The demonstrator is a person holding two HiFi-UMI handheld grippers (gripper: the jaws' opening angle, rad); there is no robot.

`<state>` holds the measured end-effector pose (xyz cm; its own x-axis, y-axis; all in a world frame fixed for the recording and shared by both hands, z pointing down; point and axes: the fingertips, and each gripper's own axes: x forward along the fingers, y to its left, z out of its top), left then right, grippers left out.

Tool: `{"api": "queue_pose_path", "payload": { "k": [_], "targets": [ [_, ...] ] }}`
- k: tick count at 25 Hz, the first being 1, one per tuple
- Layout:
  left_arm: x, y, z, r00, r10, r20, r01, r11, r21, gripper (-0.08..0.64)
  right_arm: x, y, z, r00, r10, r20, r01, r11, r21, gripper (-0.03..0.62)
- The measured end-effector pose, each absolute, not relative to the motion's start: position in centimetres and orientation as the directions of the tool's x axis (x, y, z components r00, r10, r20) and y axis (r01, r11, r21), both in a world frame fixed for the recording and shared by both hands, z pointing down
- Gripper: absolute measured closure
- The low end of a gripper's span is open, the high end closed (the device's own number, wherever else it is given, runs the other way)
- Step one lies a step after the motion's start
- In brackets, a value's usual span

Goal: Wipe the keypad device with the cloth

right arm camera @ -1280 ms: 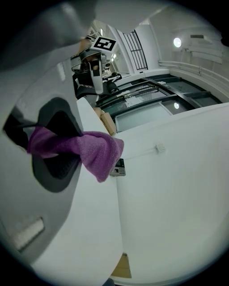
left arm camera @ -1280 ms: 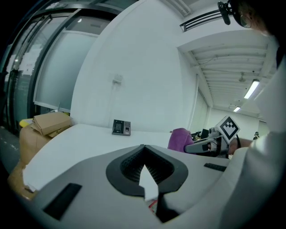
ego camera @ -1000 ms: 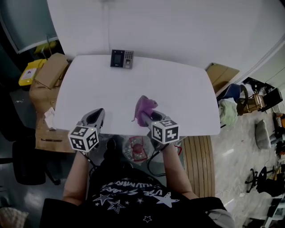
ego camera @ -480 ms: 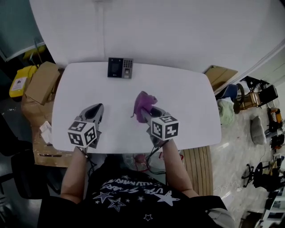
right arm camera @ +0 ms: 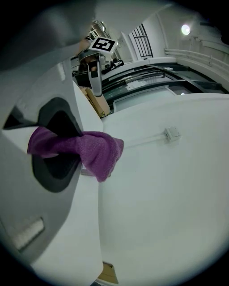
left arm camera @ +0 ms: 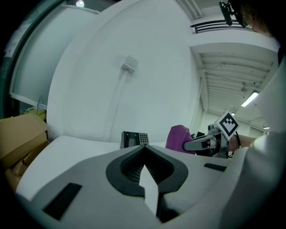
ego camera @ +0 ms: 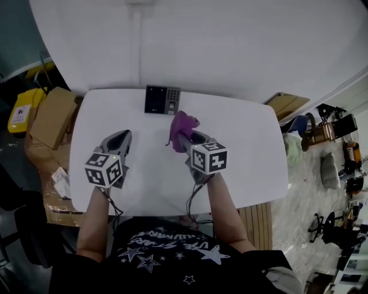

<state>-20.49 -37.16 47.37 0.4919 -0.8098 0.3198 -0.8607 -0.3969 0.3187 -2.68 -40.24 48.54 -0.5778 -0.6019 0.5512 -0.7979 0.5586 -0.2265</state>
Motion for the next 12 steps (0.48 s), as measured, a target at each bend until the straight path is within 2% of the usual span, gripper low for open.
{"api": "queue_pose_path", "payload": {
  "k": [12],
  "targets": [
    [-24.1,-44.6,48.3,0.511,-0.798,0.319,-0.850,-0.414,0.327,0.554,-9.2,-48.6,50.1,-0.577,-0.561,0.594,-0.772,0.611,-0.174,0.497]
  ]
}}
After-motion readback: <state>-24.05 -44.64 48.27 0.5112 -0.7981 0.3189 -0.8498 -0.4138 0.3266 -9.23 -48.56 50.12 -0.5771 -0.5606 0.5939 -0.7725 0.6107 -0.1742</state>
